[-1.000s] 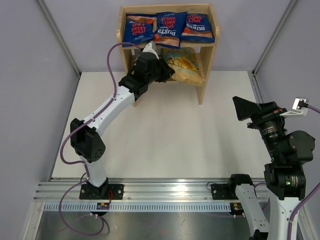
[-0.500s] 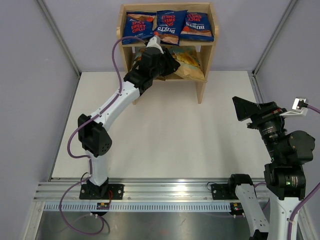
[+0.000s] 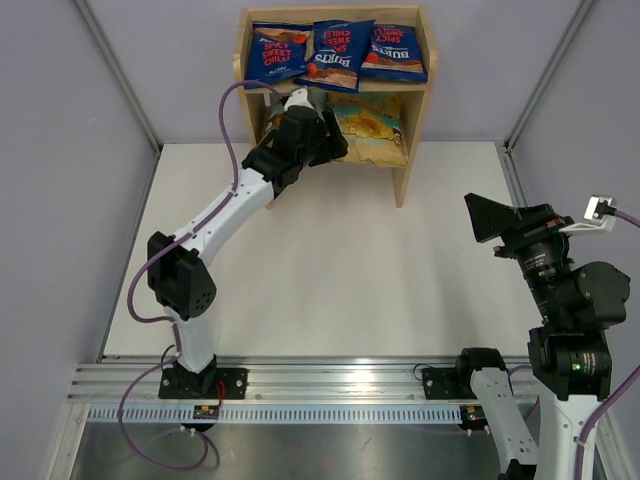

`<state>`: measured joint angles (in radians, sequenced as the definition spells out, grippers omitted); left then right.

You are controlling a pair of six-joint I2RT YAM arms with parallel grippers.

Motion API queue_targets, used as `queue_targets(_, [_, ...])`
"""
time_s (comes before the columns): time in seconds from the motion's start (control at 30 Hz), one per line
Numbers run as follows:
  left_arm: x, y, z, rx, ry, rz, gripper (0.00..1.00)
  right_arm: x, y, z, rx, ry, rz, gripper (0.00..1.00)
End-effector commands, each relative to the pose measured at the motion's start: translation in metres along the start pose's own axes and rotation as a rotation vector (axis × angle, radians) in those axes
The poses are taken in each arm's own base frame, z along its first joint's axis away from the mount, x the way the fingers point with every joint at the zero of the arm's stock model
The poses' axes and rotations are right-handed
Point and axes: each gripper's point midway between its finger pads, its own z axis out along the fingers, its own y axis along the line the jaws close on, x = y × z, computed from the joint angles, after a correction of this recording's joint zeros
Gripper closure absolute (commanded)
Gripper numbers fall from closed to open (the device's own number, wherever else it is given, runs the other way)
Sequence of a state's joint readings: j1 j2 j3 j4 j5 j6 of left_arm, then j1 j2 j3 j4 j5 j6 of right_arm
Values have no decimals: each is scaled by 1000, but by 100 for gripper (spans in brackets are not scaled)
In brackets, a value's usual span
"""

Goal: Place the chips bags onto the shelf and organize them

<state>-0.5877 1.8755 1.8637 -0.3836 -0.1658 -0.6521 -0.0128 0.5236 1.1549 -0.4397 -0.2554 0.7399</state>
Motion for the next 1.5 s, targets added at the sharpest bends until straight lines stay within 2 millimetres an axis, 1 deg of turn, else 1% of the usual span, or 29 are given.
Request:
queue_targets(0.0, [-33,4,-32,-37,-91,42,23,2,2,0,-19,11,-19,1])
queue_targets(0.03, [-39,2,-39,-34,-105,42,21,4,0,3,-14,20,-21,1])
queue_targets(0.07, [-41,4,-42,-40,-109,48,2,7,-6,6,-5,27,-42,0])
queue_targets(0.1, [-44,4,-47,-45,-117,54,1,10,-10,10,3,40,-53,1])
queue_targets(0.2, [-52,1,-66,-31,-143,70,1,28,-40,33,86,138,-101,0])
queue_targets(0.23, [-52,3,-70,-37,-147,80,1,39,-55,43,128,193,-102,1])
queue_targets(0.27, [-59,0,-83,-34,-170,87,1,42,-63,46,148,210,-134,0])
queue_targets(0.33, [-57,2,-94,-38,-171,119,1,48,-81,52,198,239,-175,1])
queue_targets(0.37, [-64,3,-108,-38,-193,123,1,49,-85,54,206,247,-192,1])
queue_targets(0.43, [-66,5,-124,-41,-206,159,1,55,-98,57,235,283,-228,1])
queue_targets(0.47, [-57,15,-126,-66,-188,179,1,58,-105,58,245,301,-276,0])
queue_targets(0.5, [-65,16,-146,-59,-215,196,1,59,-110,58,257,312,-303,1])
queue_targets(0.57, [-52,37,-155,-110,-197,230,1,62,-127,57,304,337,-368,1])
queue_targets(0.6, [-55,42,-171,-109,-214,254,1,69,-126,57,296,354,-388,1])
queue_targets(0.63, [-52,49,-179,-122,-215,273,1,71,-134,56,326,359,-416,0])
queue_targets(0.67, [-49,63,-186,-175,-213,293,1,72,-136,55,335,363,-433,1])
queue_targets(0.7, [-36,80,-187,-218,-184,329,1,77,-136,54,337,374,-446,0])
queue_targets(0.73, [-40,87,-203,-231,-207,337,1,78,-140,54,352,376,-455,0])
queue_targets(0.8, [-30,121,-216,-364,-203,361,1,80,-143,52,366,382,-470,1])
queue_targets(0.9, [-24,144,-240,-427,-224,366,1,84,-146,47,384,380,-474,0])
queue_targets(0.93, [-12,154,-241,-444,-201,380,1,87,-146,46,379,387,-466,1])
queue_targets(0.97, [-13,161,-256,-458,-221,373,1,88,-145,45,376,388,-463,1])
queue_targets(1.03, [-2,174,-265,-481,-207,381,1,88,-142,41,367,382,-462,1])
queue_targets(1.07, [0,180,-276,-479,-209,382,1,91,-140,39,358,387,-461,1])
queue_targets(1.13, [7,185,-286,-468,-204,391,1,90,-134,33,336,378,-460,1])
queue_targets(1.17, [17,191,-286,-464,-179,406,1,92,-129,31,317,382,-462,0])
queue_targets(1.2, [16,191,-296,-444,-204,403,1,90,-126,26,311,373,-459,1])
queue_targets(1.37, [39,203,-299,-397,-189,452,1,88,-134,10,364,367,-474,0])
queue_targets(1.47, [52,220,-301,-447,-171,462,1,87,-140,4,400,369,-478,1])
